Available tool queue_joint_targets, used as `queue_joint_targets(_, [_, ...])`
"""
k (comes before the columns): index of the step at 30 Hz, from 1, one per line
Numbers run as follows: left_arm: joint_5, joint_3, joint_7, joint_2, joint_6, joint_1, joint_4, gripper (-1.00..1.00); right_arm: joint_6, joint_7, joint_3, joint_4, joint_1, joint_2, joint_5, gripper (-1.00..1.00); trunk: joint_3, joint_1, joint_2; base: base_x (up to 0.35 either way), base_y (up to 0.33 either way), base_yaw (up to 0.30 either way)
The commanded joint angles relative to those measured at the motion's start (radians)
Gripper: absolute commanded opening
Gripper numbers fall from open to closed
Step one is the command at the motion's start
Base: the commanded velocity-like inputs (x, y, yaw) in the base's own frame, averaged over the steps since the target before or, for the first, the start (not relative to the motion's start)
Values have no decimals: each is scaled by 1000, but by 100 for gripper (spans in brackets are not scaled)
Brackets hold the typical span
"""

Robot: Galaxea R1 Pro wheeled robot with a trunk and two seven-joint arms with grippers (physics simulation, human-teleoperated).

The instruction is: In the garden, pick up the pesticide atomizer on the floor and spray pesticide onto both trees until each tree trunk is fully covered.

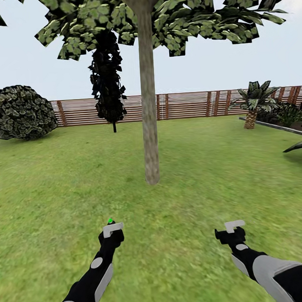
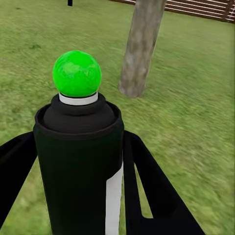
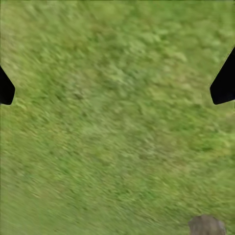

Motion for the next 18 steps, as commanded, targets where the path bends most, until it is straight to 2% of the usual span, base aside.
queue_joint_targets(1, [0, 0, 0, 0, 0, 0, 0, -100, 0, 0, 0, 0, 0, 1, 0, 100, 0, 0, 0, 346, 0, 0])
queue_joint_targets(9, [-2, -2, 0, 0, 0, 0, 3, -100, 1, 0, 1, 0, 2, 8, 0, 100, 0, 0, 0, 349, 43, 0])
queue_joint_targets(18, [-2, -18, 0, -1, 2, -1, 3, -100, 3, 1, 1, 1, 7, 35, 1, 100, 0, 0, 0, 350, 100, 0])
